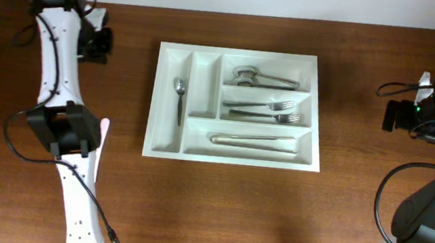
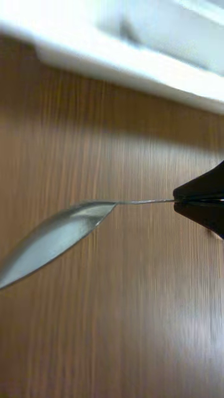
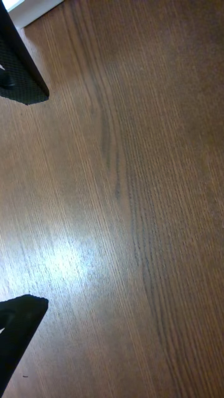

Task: Pack container
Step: 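Carry the second spoon into the tray's left compartment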

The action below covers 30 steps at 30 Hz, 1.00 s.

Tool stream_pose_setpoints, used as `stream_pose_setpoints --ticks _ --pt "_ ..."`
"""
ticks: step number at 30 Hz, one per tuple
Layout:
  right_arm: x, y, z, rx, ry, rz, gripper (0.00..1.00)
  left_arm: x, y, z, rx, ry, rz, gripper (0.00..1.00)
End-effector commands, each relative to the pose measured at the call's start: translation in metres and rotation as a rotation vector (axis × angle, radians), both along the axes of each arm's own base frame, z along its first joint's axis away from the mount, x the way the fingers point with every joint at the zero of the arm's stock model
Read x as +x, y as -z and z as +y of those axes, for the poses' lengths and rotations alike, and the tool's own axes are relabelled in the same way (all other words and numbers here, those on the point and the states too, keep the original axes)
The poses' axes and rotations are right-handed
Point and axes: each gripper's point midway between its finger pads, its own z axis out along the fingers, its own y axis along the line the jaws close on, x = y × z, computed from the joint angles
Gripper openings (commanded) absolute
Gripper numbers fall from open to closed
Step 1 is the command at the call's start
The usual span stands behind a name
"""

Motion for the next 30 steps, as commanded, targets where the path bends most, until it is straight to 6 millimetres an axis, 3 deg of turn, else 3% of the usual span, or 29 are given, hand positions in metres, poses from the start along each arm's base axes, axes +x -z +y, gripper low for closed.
stream_pose_setpoints --ticks 1,5,8,15,21,30 --pt "0.0 -0.003 0.0 -0.01 0.0 -0.004 0.99 0.001 -0.049 -0.03 -0.059 0.003 -0.101 0.02" --pt "0.0 -0.003 0.0 -0.01 0.0 -0.004 0.99 -0.005 -0.067 -0.057 -0.074 0.05 -0.119 0.02" --pt "0.0 -0.003 0.0 -0.01 0.0 -0.004 0.99 -0.021 -0.07 -0.078 -0.075 0.089 -0.075 0.02" --pt "0.0 -0.003 0.001 -0.01 0.0 -0.004 0.99 -0.068 -0.043 -0.11 -0.08 0.136 0.121 0.02" --pt "0.0 -0.003 0.001 -0.01 0.0 -0.004 0.99 -0.081 -0.029 -0.134 -0.055 0.147 0.186 0.02" --pt "0.0 -0.003 0.001 -0.01 0.0 -0.004 0.99 -0.085 -0.028 -0.149 -0.03 0.116 0.195 0.02"
